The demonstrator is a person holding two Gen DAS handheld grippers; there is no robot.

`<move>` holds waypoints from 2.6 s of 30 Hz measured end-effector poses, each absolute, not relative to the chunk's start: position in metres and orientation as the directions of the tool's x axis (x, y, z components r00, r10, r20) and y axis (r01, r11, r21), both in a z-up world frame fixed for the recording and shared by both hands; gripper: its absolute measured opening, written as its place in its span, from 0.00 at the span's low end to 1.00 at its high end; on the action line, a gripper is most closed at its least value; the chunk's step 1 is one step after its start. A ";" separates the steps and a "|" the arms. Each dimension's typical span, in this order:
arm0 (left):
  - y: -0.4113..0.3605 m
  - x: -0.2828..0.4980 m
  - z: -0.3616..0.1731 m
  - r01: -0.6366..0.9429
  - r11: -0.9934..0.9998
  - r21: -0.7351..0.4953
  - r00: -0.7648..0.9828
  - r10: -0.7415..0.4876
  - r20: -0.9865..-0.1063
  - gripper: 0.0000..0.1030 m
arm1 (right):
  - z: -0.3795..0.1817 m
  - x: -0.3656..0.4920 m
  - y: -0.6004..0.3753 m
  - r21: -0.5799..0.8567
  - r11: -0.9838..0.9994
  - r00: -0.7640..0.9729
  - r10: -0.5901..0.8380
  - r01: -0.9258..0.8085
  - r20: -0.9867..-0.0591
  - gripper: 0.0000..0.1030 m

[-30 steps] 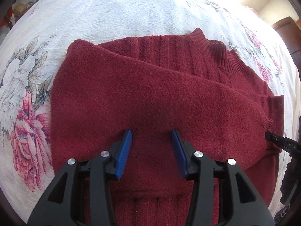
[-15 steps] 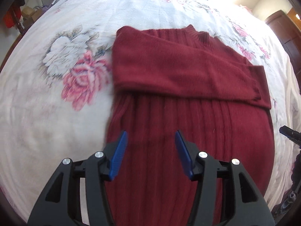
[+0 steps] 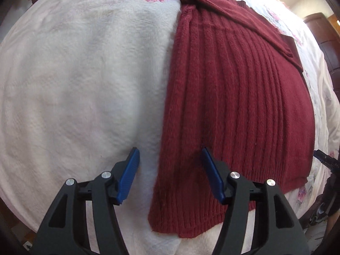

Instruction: Fold small clothes

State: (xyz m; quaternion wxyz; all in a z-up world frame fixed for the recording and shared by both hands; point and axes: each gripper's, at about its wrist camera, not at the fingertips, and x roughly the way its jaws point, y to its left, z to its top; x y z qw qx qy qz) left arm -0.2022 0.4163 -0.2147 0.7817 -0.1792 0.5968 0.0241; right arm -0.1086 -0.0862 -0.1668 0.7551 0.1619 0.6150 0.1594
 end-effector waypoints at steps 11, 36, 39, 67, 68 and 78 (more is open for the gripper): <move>0.390 -0.268 -0.216 -0.169 0.936 -0.310 0.399 -0.222 -0.890 0.65 | -0.192 -0.171 -0.082 0.554 0.832 0.253 0.541 -0.025 -0.802 0.53; 0.404 -0.238 -0.222 -0.276 0.779 -0.562 0.423 -0.427 -0.799 0.08 | -0.203 -0.164 -0.102 0.759 0.650 0.259 0.725 0.048 -0.638 0.11; 0.401 -0.236 -0.200 -0.220 0.769 -0.600 0.463 -0.459 -0.758 0.07 | -0.188 -0.164 -0.105 0.799 0.601 0.271 0.766 0.021 -0.583 0.07; 0.444 -0.041 -0.191 -0.242 0.779 -0.578 0.615 -0.338 -0.713 0.07 | -0.172 0.045 -0.116 0.850 0.514 0.376 0.769 0.119 -0.517 0.07; 0.444 -0.036 -0.196 -0.245 0.783 -0.572 0.606 -0.336 -0.721 0.07 | -0.177 0.051 -0.116 0.845 0.519 0.372 0.764 0.128 -0.526 0.07; 0.452 -0.011 -0.223 -0.269 0.760 -0.591 0.546 -0.386 -0.744 0.11 | -0.212 0.078 -0.119 0.829 0.517 0.340 0.756 0.215 -0.560 0.10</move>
